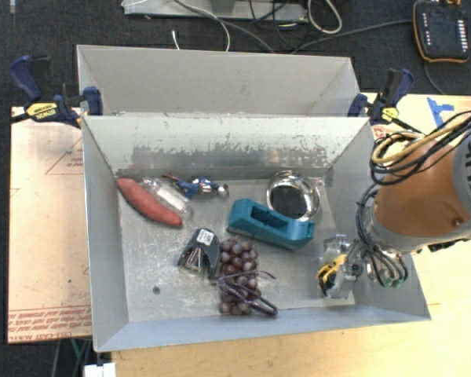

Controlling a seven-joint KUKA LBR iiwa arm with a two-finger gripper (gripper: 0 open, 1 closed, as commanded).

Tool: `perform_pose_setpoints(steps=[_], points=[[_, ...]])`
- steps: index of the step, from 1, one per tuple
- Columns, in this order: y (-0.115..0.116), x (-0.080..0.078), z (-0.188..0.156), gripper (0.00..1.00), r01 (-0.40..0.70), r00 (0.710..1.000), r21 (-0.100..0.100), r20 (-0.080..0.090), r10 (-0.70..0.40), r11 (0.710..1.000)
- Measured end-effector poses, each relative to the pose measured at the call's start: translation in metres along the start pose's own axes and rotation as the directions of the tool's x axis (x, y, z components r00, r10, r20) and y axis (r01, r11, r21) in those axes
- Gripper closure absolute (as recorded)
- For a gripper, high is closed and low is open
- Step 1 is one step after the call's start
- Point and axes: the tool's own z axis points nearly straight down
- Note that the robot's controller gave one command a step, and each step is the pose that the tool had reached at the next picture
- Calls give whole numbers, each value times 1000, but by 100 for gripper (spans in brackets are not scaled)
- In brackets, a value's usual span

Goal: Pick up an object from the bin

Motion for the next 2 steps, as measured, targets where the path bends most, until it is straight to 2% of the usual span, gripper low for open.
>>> perform_pose_setpoints(steps=[1,2], points=[[9,-66,42,100,-201,980,1,1,201,980],[9,-18,-32,100,13,1000,2,13,-13,1000]])
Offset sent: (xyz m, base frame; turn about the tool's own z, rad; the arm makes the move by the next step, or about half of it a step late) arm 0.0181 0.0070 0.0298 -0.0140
